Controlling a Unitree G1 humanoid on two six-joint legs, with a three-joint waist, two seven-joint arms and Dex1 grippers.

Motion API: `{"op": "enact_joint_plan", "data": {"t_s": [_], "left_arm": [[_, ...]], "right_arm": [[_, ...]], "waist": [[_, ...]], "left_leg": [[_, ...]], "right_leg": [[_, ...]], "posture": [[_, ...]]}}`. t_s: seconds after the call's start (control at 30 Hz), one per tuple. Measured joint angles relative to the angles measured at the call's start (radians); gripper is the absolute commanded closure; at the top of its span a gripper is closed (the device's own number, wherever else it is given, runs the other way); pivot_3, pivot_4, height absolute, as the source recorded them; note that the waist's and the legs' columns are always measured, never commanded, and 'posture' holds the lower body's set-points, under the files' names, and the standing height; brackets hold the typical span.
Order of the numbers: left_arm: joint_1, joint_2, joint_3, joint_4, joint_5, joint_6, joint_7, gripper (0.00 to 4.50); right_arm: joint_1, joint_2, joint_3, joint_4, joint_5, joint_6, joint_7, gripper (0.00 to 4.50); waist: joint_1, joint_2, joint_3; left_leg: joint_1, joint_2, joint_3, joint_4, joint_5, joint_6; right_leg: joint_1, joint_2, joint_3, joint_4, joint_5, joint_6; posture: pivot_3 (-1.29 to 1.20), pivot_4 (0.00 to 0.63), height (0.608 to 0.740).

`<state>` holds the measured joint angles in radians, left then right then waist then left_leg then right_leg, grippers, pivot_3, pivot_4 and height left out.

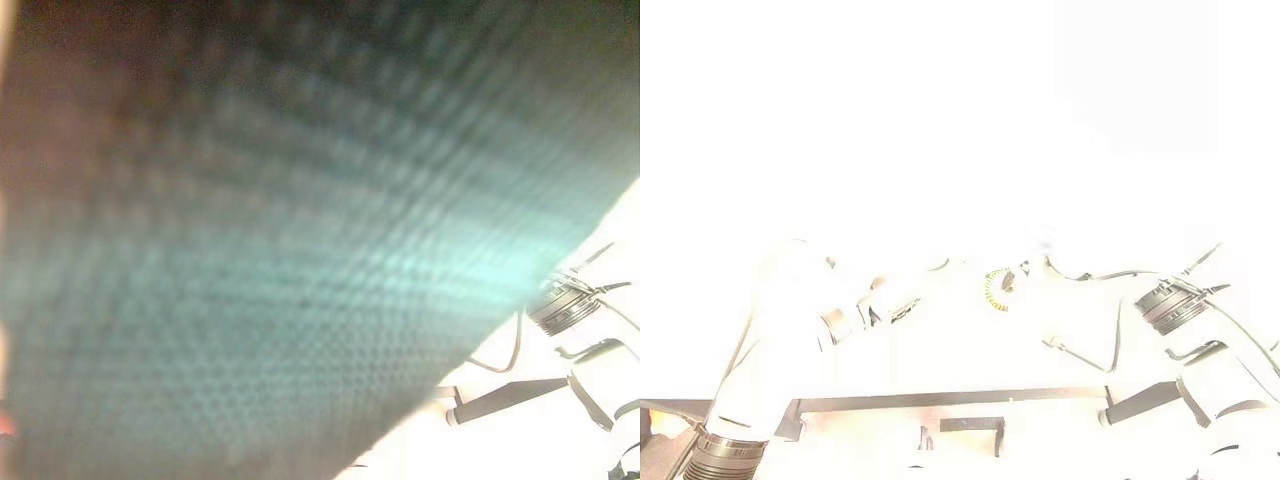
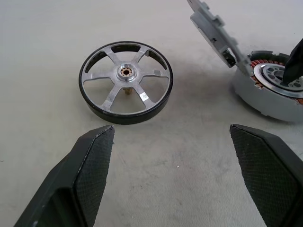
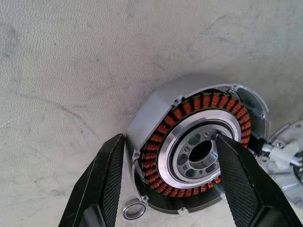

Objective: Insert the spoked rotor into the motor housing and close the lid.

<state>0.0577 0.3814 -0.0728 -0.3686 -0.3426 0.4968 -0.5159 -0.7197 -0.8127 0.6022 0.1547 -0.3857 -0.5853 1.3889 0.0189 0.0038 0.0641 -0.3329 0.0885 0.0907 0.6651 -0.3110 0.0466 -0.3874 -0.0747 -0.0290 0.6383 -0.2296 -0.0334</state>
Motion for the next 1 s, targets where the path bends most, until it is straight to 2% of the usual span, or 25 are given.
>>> {"op": "enact_joint_plan", "data": {"t_s": [0.3,0.77,0.87,0.97,1.0], "left_arm": [[-0.004,-0.005,-0.012,0.012,0.013,-0.018,-0.005,0.37],[-0.012,-0.007,-0.017,0.013,0.015,-0.018,-0.007,0.37],[-0.012,-0.005,-0.015,0.018,0.015,-0.02,-0.007,0.37],[-0.012,-0.002,-0.013,0.025,0.015,-0.022,-0.007,0.37],[-0.011,-0.002,-0.013,0.028,0.015,-0.026,-0.007,0.37]], "right_arm": [[0.001,-0.027,-0.002,0.002,0.006,0.008,0.0,1.11],[0.0,0.009,-0.001,0.028,-0.013,0.019,-0.031,1.11],[0.0,0.019,0.001,0.028,-0.014,0.019,-0.022,1.71],[-0.003,0.023,-0.001,0.026,-0.017,0.027,-0.009,2.55],[-0.003,0.03,-0.002,0.024,-0.015,0.037,0.0,2.55]], "waist": [[-0.003,0.0,0.0],[-0.004,0.0,0.0],[-0.004,0.0,0.0],[-0.006,0.0,0.0],[-0.007,0.0,0.0]], "left_leg": [[0.0,0.003,0.002,0.0,0.002,0.0],[-0.001,0.004,0.002,0.0,0.002,0.0],[-0.001,0.004,0.002,0.0,0.002,0.0],[-0.001,0.005,0.002,0.0,0.002,0.0],[-0.001,0.006,0.003,0.0,0.002,-0.001]], "right_leg": [[0.0,0.0,-0.001,0.001,0.0,0.0],[-0.001,0.0,-0.004,0.002,0.0,0.0],[-0.001,0.0,-0.004,0.002,0.0,0.0],[-0.001,0.0,-0.004,0.002,0.0,0.0],[-0.001,0.0,-0.005,0.002,0.0,0.0]], "posture": [[0.0,0.0,0.74],[0.0,0.0,0.74],[0.0,0.0,0.74],[0.0,0.0,0.74],[0.0,0.0,0.74]]}}
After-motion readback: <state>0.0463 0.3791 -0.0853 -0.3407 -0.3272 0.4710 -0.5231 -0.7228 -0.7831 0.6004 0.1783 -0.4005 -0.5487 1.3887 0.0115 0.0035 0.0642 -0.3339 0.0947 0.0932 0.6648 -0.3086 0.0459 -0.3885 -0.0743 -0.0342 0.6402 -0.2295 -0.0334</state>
